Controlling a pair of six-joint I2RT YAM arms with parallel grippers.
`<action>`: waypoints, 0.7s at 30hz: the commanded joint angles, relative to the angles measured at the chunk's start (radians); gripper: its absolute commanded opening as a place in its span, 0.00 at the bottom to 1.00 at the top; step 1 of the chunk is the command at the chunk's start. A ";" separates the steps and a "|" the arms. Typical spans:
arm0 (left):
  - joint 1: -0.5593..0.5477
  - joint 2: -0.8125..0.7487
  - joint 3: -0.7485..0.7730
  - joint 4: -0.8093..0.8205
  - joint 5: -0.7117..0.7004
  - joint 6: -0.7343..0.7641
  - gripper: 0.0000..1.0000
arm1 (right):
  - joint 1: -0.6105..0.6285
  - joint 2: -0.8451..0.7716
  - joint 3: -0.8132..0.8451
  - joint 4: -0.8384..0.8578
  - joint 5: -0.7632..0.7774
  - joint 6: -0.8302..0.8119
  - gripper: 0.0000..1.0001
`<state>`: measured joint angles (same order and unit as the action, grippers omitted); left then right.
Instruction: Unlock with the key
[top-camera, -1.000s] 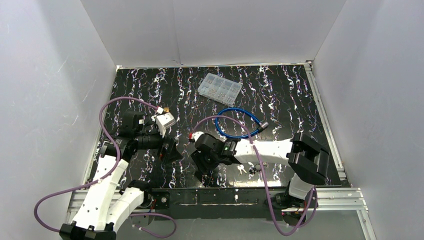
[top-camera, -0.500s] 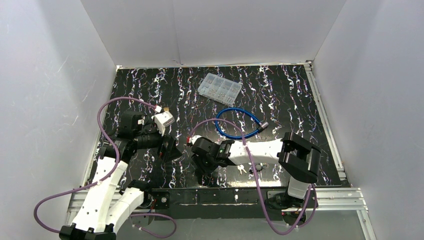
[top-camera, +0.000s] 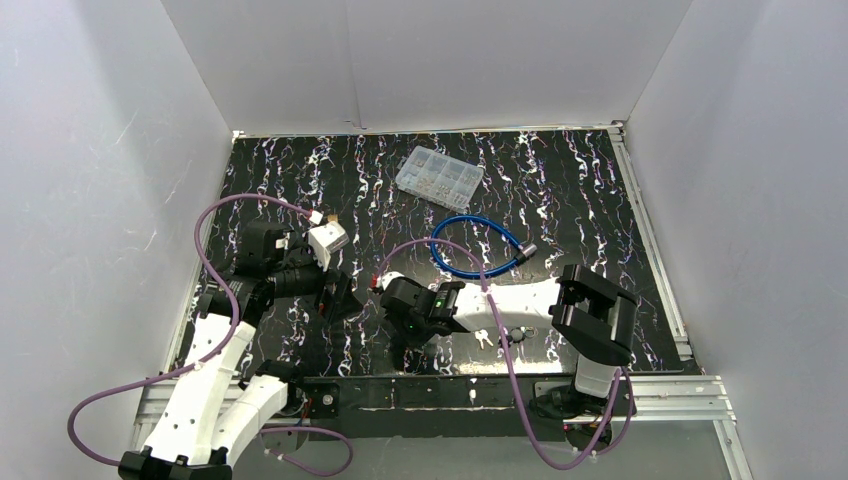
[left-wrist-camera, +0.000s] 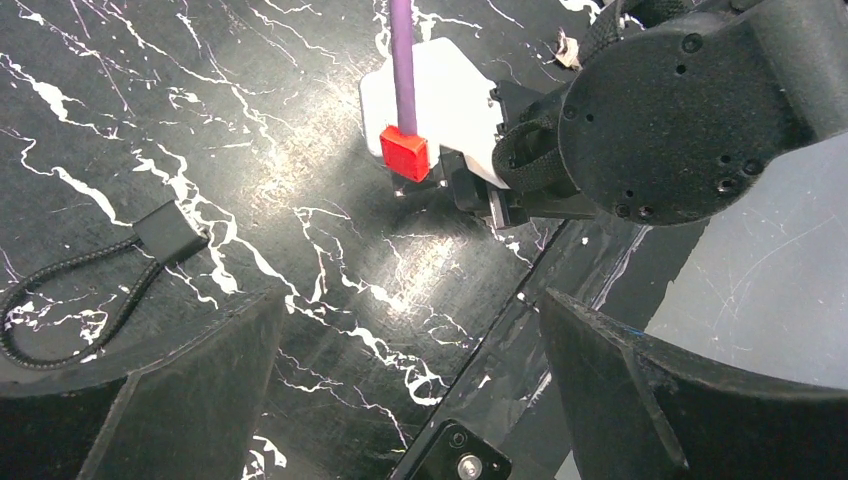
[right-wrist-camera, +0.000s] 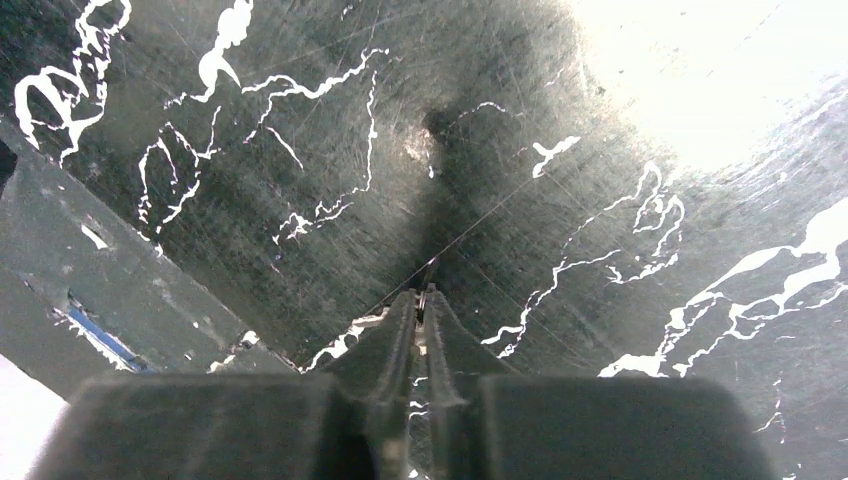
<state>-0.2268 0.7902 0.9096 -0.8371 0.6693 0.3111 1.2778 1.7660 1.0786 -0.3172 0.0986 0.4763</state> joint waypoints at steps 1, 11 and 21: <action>-0.005 -0.008 0.025 -0.006 -0.008 0.007 0.99 | 0.005 0.014 0.031 -0.011 0.030 0.017 0.06; -0.004 0.000 0.017 -0.006 -0.013 0.029 1.00 | 0.003 -0.054 0.004 0.006 0.049 0.028 0.01; -0.003 -0.012 0.009 0.000 0.103 0.071 0.99 | -0.020 -0.268 0.040 -0.036 0.055 0.030 0.01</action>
<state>-0.2268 0.7929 0.9096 -0.8371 0.6800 0.3500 1.2690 1.6230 1.0817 -0.3382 0.1318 0.5014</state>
